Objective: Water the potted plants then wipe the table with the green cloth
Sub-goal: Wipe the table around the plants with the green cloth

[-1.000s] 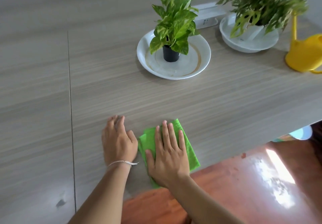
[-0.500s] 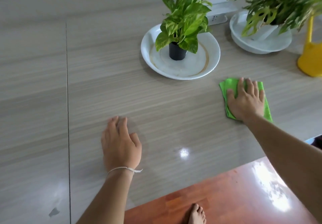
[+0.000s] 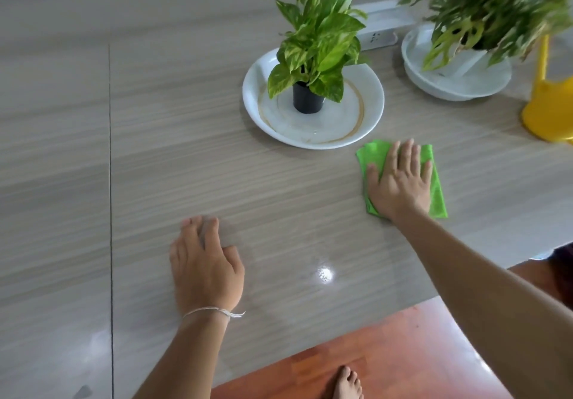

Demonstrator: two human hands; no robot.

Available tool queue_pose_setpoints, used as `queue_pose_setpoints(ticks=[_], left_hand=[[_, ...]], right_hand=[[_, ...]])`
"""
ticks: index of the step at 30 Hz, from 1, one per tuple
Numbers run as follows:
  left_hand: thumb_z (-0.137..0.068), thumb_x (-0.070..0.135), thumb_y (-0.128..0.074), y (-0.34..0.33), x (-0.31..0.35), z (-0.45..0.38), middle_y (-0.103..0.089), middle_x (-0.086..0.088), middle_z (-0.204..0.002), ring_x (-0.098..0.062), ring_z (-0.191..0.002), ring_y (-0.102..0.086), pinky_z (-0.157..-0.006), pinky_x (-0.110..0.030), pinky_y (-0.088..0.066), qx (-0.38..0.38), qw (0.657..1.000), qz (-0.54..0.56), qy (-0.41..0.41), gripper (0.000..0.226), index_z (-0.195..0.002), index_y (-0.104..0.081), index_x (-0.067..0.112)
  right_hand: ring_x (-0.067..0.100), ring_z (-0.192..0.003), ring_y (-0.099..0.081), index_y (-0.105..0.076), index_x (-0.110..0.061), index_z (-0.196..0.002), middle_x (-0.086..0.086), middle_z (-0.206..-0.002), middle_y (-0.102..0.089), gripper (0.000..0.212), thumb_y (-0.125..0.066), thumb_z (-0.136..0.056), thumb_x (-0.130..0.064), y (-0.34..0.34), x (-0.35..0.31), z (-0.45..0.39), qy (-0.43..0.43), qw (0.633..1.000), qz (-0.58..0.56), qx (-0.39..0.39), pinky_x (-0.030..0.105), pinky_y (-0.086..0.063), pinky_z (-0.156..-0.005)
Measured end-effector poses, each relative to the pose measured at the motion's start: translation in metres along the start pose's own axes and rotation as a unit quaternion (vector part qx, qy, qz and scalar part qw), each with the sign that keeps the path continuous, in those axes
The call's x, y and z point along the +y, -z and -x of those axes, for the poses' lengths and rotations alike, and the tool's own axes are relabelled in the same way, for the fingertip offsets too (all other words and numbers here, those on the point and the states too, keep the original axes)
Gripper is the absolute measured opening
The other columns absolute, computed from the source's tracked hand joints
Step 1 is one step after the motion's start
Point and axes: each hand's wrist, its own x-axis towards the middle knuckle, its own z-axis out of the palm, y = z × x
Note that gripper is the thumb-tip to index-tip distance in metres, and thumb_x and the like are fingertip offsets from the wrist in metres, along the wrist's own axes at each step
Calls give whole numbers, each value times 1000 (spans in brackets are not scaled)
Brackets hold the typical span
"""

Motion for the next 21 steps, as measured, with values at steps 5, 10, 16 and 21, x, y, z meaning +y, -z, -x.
queue_pose_setpoints(ticks=[5,10,16,21], left_hand=[[-82,23,-37,5,4,1,-53,-27,-135,-45,-132,-49,-103,-59,-39,3,1000,18,-6,54,-127,-59,4],[-81,24,-37,6,7,-1,-54,-27,-134,-47,-126,-52,-100,-58,-42,13,1000,21,-7,54,-126,-60,4],[-81,23,-38,6,8,2,-53,-28,-134,-48,-122,-53,-100,-57,-41,7,1000,7,-16,54,-126,-57,3],[-81,22,-40,6,9,5,-51,-30,-136,-50,-124,-52,-100,-59,-42,-5,1000,9,-18,55,-129,-56,1]], right_hand=[[31,-157,-3,-17,-6,-160,17,-169,-9,81,-22,-98,-58,-20,-44,107,74,997,-17,19,55,-7,-124],[36,-155,-14,-30,-3,-156,21,-165,-20,80,-41,-96,-54,-39,-76,210,123,991,-41,37,59,-17,-122],[33,-156,-8,-26,0,-156,20,-167,-15,83,-39,-95,-56,-41,-76,223,131,990,-38,18,59,-16,-122],[32,-156,-8,-24,0,-157,19,-167,-15,85,-36,-95,-57,-36,-60,192,134,990,-31,28,56,-12,-124]])
